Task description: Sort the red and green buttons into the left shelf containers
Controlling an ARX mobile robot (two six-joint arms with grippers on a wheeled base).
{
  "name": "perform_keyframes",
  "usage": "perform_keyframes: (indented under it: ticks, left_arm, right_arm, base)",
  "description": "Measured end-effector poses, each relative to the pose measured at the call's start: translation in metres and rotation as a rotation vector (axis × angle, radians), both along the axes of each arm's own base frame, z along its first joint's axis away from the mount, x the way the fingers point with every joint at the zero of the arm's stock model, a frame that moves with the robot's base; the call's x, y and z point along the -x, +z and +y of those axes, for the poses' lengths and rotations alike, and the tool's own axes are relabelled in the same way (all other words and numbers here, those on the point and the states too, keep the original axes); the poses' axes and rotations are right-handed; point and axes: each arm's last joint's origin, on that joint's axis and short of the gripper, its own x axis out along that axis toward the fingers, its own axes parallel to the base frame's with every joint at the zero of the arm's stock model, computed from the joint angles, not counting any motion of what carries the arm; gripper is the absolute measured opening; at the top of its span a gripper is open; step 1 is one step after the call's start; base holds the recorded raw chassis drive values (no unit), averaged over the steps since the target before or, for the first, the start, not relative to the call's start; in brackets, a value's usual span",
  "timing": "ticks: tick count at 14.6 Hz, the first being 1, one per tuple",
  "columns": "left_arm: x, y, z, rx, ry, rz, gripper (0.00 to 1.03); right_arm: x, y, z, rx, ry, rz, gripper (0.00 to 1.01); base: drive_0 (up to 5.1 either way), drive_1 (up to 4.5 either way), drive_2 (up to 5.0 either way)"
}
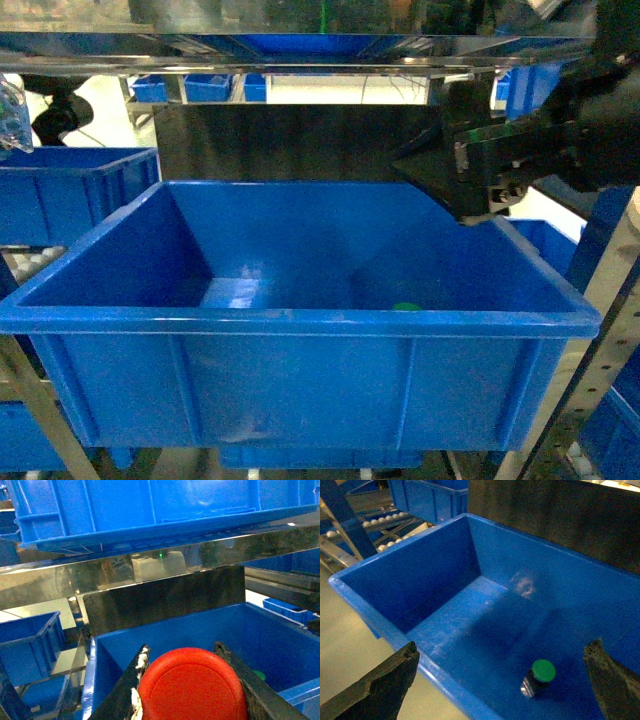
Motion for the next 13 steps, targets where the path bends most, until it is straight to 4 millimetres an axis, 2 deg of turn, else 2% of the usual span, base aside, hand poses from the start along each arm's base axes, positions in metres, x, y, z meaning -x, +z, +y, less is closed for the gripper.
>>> perform_keyframes:
  ticks: [2, 4, 7, 10, 11, 12, 13]
  left_arm:
    - [0.0, 0.0, 0.0, 0.0, 0.0, 0.0, 0.32]
    - [0.0, 0.0, 0.0, 0.0, 0.0, 0.0, 0.32]
    - [0.0, 0.0, 0.0, 0.0, 0.0, 0.0, 0.32]
    - [0.0, 0.0, 0.0, 0.0, 0.0, 0.0, 0.32]
    - [-0.01, -0.006, -0.003, -0.012, -0.035, 0.042, 0.32]
    - [-0.028, -0.02, -0.004, -0.027, -0.066, 0.107, 0.32]
    - [-0.034, -0.024, -0.006, -0.034, -0.084, 0.158, 0.32]
  right_arm:
    - [0.033, 0.013, -0.008, 0.001, 0.002, 0.021, 0.98]
    - [0.061, 0.035, -0.027, -0.023, -0.005, -0.002, 0.98]
    - [0.095, 0.063, -0.049, -0.045, 0.0, -0.018, 0.98]
    - [0.098, 0.068, -0.055, -0.022, -0.005, -0.062, 0.98]
    - [0.098, 0.068, -0.054, -0.018, -0.002, -0.067, 0.98]
    - [0.098, 0.068, -0.054, -0.014, -0.001, -0.069, 0.98]
    - [0.098, 0.068, -0.054, -0.014, 0.0, -0.07, 0.98]
  base:
    - [0.0, 0.0, 0.0]
    - [0.0, 0.0, 0.0]
    - [0.0, 0.0, 0.0]
    - [0.0, 0.0, 0.0]
    - [0.0, 0.0, 0.0]
    - [0.0, 0.0, 0.0]
    - [0.0, 0.0, 0.0]
